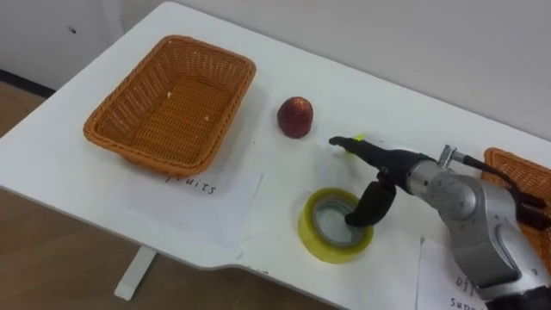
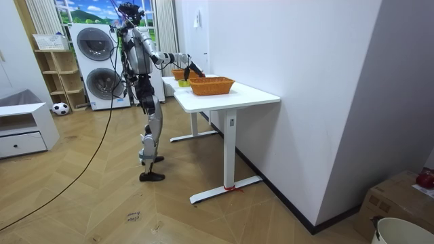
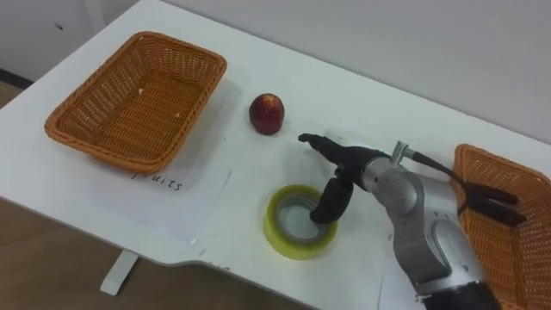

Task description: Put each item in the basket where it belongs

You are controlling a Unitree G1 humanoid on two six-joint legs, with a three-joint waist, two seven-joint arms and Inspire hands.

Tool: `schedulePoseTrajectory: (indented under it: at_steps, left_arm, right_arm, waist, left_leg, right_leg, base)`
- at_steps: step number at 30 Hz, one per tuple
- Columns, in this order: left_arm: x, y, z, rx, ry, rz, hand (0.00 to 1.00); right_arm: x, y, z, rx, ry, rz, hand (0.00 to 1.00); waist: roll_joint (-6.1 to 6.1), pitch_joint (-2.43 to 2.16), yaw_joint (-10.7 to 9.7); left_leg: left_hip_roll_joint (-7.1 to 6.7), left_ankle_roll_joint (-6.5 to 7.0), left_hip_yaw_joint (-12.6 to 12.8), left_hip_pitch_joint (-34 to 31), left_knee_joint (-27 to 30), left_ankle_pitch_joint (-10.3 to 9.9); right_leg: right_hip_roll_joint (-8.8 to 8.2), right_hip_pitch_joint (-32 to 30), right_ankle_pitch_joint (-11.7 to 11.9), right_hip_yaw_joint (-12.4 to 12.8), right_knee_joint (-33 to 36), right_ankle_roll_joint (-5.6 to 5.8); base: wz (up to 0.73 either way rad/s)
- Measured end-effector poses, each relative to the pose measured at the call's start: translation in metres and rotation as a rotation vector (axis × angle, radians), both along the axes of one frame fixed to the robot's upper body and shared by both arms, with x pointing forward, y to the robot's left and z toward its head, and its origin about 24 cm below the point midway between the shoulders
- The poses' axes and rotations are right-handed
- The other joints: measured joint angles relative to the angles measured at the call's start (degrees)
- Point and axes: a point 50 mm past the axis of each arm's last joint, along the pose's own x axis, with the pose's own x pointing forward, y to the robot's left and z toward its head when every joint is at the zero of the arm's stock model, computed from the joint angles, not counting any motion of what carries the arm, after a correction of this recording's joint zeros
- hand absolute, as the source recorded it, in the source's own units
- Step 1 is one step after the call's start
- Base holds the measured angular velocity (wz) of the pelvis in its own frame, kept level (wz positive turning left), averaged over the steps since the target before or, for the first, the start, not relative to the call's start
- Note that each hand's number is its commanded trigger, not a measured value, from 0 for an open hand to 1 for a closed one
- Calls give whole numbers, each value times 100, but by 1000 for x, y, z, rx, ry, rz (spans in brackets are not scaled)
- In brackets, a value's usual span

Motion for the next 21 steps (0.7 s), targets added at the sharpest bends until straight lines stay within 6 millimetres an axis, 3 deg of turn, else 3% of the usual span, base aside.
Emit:
schedulePoseTrajectory:
  at_steps: [16, 17, 18, 21]
  left_arm:
    - [3, 4, 2, 21, -31, 35, 0]
    - [3, 4, 2, 21, -35, 32, 0]
    - [4, 4, 2, 22, -39, 19, 0]
    - [5, 4, 3, 26, -35, -11, 0]
  right_arm:
    - [8, 0, 12, -14, 7, 18, 0]
    - [8, 0, 12, -14, 8, 18, 40]
    - [7, 0, 12, -14, 9, 20, 60]
    - [6, 4, 11, -12, 27, 38, 62]
  waist:
    - [-11, 0, 37]
    - [-11, 0, 46]
    - [-11, 2, 49]
    - [-12, 1, 54]
  left_leg:
    - [6, -1, 10, 12, -12, 1]
    - [8, -1, 15, 13, -14, 1]
    - [12, -1, 25, 19, -16, 1]
    - [19, -1, 49, 32, -47, 1]
  right_leg:
    - [3, 0, 0, -7, -1, 0]
    - [3, -1, 0, -7, -1, 0]
    - [3, -3, 0, -8, 0, 0]
    - [10, -16, 0, 17, 2, 0]
  base:
    - [0]
    - [-3]
    - [-3]
    - [-5]
